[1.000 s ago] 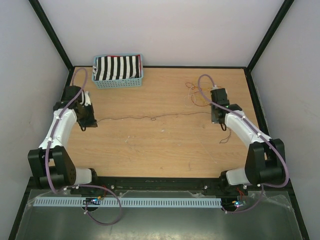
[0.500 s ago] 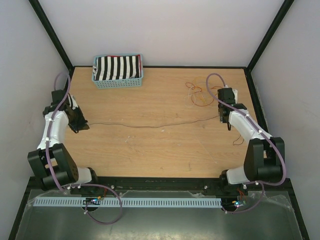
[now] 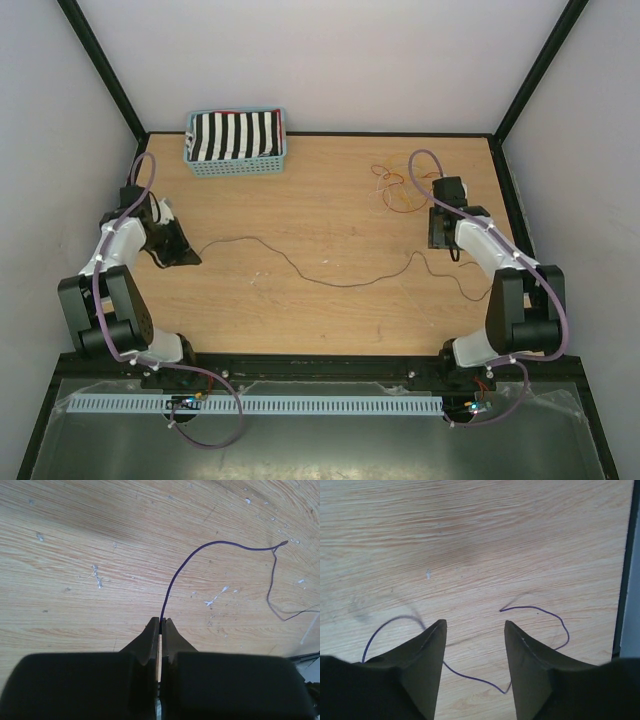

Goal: Zip-tie the wires
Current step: Straighten the cable at the center of the board.

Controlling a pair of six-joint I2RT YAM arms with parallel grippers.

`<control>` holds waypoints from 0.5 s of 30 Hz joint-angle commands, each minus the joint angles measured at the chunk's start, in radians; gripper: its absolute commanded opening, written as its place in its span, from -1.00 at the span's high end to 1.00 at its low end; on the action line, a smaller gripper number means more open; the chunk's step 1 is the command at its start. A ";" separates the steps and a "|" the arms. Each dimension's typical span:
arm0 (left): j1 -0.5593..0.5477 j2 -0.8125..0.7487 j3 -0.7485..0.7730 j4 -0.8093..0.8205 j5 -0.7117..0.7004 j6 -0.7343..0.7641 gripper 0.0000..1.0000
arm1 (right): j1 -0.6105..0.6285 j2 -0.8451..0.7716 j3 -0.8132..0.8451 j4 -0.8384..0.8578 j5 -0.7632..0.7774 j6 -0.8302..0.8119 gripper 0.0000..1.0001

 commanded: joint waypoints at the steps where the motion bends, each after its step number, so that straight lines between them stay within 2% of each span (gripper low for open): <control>1: -0.008 0.012 -0.006 0.011 0.031 -0.015 1.00 | 0.000 -0.067 0.000 -0.026 -0.123 -0.013 -0.26; 4: -0.007 0.020 -0.007 0.011 0.022 -0.015 0.91 | -0.001 -0.108 0.005 -0.024 -0.212 -0.019 -0.42; 10: 0.009 0.021 -0.015 0.009 -0.035 -0.016 0.62 | -0.001 -0.108 0.067 0.018 -0.356 0.005 -0.52; 15: 0.049 0.042 -0.023 0.011 -0.020 -0.024 0.45 | 0.000 -0.053 0.134 0.156 -0.468 0.089 -0.67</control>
